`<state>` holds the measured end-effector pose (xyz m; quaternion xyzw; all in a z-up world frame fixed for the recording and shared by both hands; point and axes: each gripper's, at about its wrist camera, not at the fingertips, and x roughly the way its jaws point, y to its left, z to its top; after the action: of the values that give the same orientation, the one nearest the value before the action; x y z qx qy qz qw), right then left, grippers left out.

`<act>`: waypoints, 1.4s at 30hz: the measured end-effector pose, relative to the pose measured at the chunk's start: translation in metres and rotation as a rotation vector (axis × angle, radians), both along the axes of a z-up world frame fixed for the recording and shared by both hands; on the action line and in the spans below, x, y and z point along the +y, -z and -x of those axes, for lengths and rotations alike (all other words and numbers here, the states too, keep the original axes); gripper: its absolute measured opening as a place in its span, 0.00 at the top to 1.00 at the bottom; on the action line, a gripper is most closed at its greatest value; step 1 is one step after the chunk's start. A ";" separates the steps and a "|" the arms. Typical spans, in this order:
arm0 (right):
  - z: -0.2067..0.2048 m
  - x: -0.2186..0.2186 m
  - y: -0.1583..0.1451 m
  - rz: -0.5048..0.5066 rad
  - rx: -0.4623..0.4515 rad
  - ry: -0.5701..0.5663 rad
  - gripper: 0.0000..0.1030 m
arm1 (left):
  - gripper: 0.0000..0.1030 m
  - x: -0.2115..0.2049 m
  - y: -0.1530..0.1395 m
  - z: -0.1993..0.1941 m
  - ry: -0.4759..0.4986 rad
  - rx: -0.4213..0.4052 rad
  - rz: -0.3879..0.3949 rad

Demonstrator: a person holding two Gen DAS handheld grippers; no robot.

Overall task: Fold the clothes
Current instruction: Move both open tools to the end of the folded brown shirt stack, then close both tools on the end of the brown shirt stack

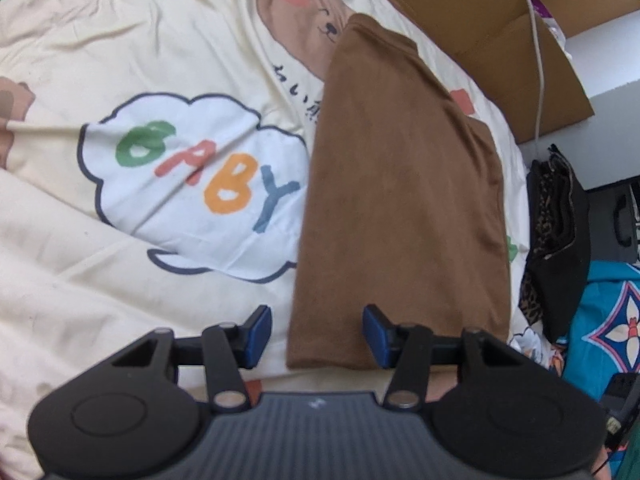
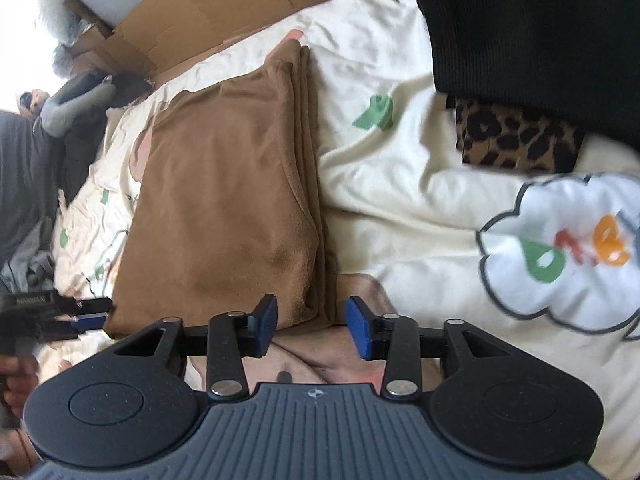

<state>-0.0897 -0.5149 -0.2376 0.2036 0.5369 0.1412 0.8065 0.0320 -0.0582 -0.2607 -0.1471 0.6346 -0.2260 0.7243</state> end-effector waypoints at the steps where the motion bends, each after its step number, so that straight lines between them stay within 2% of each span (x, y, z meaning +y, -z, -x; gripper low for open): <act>1: -0.001 0.000 0.003 -0.015 0.011 0.004 0.56 | 0.49 0.000 0.003 0.001 -0.002 0.002 0.001; 9: -0.010 -0.003 0.034 -0.155 0.108 0.089 0.55 | 0.49 0.009 0.017 0.004 -0.018 0.019 0.073; 12: -0.010 -0.005 0.042 -0.201 0.122 0.124 0.55 | 0.60 0.014 0.023 0.005 -0.042 0.064 0.143; 14: -0.010 -0.007 0.044 -0.230 0.124 0.135 0.56 | 0.61 0.020 0.026 0.005 -0.077 0.083 0.168; 17: -0.009 -0.009 0.044 -0.268 0.113 0.125 0.59 | 0.60 0.026 0.028 0.005 -0.126 0.104 0.215; 22: -0.010 -0.008 0.044 -0.265 0.107 0.126 0.59 | 0.57 0.020 0.031 0.008 -0.090 0.101 0.221; 29: -0.015 -0.006 0.049 -0.286 0.119 0.132 0.59 | 0.61 0.023 0.035 0.009 -0.096 0.111 0.280; 33: -0.012 -0.011 0.048 -0.321 0.116 0.153 0.59 | 0.53 0.028 0.037 0.011 -0.116 0.121 0.334; 37: -0.008 -0.018 0.054 -0.374 0.125 0.204 0.59 | 0.53 0.036 0.043 0.014 -0.176 0.135 0.362; 39: -0.006 -0.021 0.055 -0.419 0.119 0.231 0.65 | 0.54 0.042 0.048 0.015 -0.217 0.152 0.384; 40: -0.005 -0.022 0.055 -0.450 0.109 0.235 0.84 | 0.56 0.043 0.050 0.016 -0.229 0.158 0.408; 41: -0.004 -0.023 0.053 -0.487 0.096 0.234 0.87 | 0.59 0.044 0.051 0.016 -0.241 0.163 0.433; 42: -0.004 -0.023 0.052 -0.495 0.091 0.234 0.87 | 0.70 0.045 0.052 0.016 -0.253 0.168 0.457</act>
<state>-0.0861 -0.5383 -0.2898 0.4612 0.4944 0.1650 0.7181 0.0158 -0.0129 -0.3128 -0.4031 0.6015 -0.2582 0.6396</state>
